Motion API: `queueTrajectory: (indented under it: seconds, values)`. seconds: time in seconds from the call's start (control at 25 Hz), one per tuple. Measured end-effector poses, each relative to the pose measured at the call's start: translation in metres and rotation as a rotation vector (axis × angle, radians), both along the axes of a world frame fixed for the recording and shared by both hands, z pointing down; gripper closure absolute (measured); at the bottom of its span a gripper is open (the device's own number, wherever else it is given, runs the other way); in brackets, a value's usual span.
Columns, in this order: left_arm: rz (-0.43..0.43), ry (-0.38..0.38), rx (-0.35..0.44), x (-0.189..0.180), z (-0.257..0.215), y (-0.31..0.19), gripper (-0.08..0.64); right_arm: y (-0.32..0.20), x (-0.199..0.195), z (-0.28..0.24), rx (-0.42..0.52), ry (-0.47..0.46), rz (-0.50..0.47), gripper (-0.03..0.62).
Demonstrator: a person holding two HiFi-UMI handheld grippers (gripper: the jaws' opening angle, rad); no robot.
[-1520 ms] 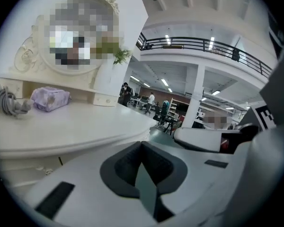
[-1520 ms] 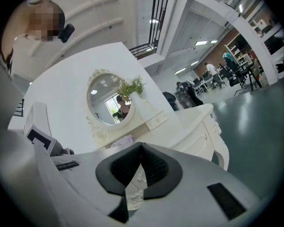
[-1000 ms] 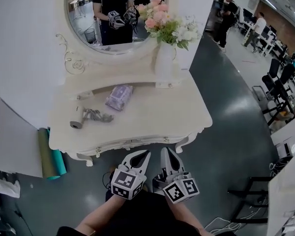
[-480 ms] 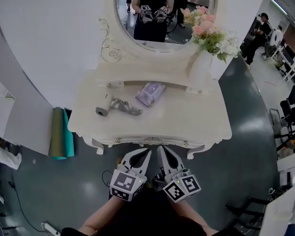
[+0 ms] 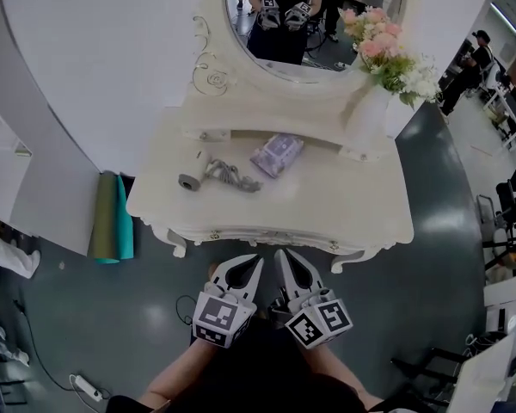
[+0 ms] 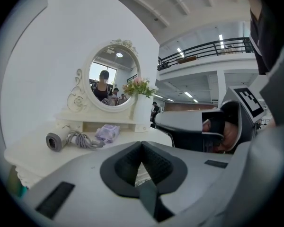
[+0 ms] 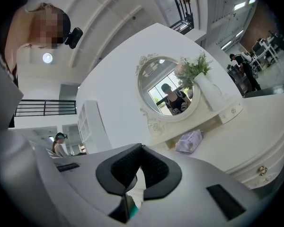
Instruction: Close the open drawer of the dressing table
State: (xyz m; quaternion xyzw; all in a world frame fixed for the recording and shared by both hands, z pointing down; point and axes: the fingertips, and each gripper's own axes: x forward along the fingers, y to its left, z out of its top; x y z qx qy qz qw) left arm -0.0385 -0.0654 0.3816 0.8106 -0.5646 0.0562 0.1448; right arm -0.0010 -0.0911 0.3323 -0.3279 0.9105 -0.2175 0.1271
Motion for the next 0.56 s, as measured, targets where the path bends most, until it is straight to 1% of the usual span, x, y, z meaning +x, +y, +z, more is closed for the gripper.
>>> queueTrajectory:
  seconds: [0.36, 0.56]
  values:
    - [-0.019, -0.007, -0.02, -0.013, 0.007, 0.009, 0.557, 0.007, -0.019, 0.007, -0.029, -0.013, -0.036, 0.575]
    - [-0.033, -0.007, -0.029, -0.021, 0.01, 0.012, 0.557, 0.01, -0.028, 0.007, -0.017, 0.002, -0.045, 0.575]
